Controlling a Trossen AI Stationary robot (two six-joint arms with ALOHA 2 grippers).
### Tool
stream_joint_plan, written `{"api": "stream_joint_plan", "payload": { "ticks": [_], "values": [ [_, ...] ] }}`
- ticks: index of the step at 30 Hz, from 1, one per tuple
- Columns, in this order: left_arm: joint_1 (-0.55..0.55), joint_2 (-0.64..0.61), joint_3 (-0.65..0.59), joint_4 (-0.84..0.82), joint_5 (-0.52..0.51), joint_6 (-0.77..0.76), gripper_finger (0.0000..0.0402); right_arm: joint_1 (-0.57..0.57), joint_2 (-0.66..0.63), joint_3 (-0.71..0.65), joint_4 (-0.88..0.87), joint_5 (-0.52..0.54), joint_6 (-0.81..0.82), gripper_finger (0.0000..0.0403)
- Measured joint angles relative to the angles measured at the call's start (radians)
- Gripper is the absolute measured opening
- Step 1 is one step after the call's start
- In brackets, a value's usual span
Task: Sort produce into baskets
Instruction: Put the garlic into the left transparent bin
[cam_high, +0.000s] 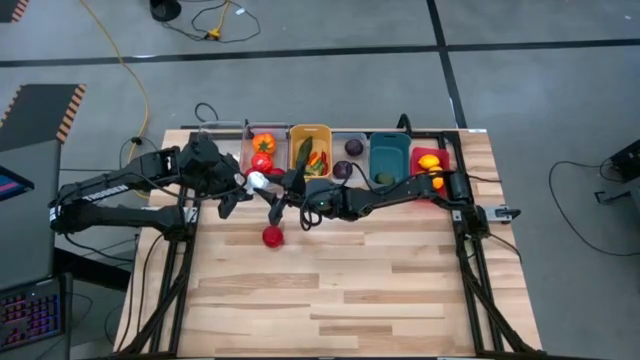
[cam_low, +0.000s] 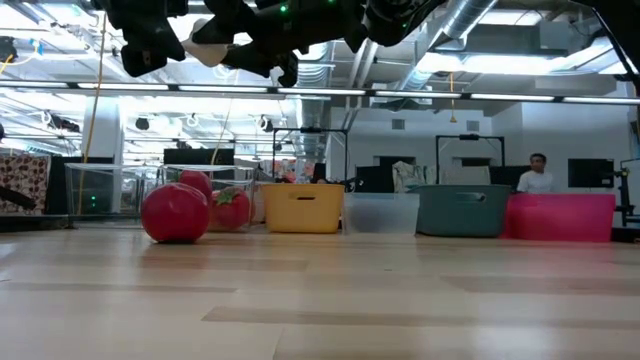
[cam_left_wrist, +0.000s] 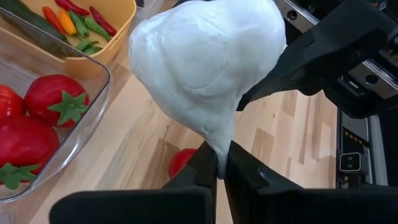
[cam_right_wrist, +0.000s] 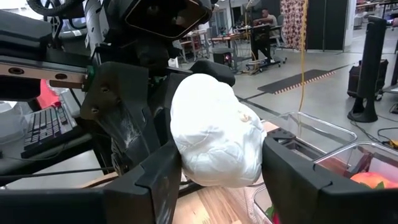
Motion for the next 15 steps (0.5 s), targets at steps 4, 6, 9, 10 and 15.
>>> {"api": "stream_joint_plan", "payload": {
  "ticks": [4, 6, 9, 10, 15],
  "values": [
    [0.000, 0.000, 0.000, 0.001, -0.006, 0.000, 0.0002, -0.007, 0.000, 0.000, 0.000, -0.010, 0.000, 0.0247],
    [0.000, 0.000, 0.000, 0.000, -0.005, 0.000, 0.0002, -0.007, 0.000, 0.000, -0.001, -0.010, 0.000, 0.0259],
    [0.000, 0.000, 0.000, 0.001, -0.006, 0.000, 0.0002, -0.007, 0.000, 0.000, -0.001, -0.010, 0.000, 0.0271],
    [0.000, 0.000, 0.000, 0.001, -0.008, 0.000, 0.0002, -0.007, 0.000, 0.000, -0.001, -0.010, 0.000, 0.0273],
    [0.000, 0.000, 0.000, 0.002, -0.013, 0.000, 0.0002, -0.007, 0.000, 0.000, -0.001, -0.010, -0.023, 0.0276]
  ]
}}
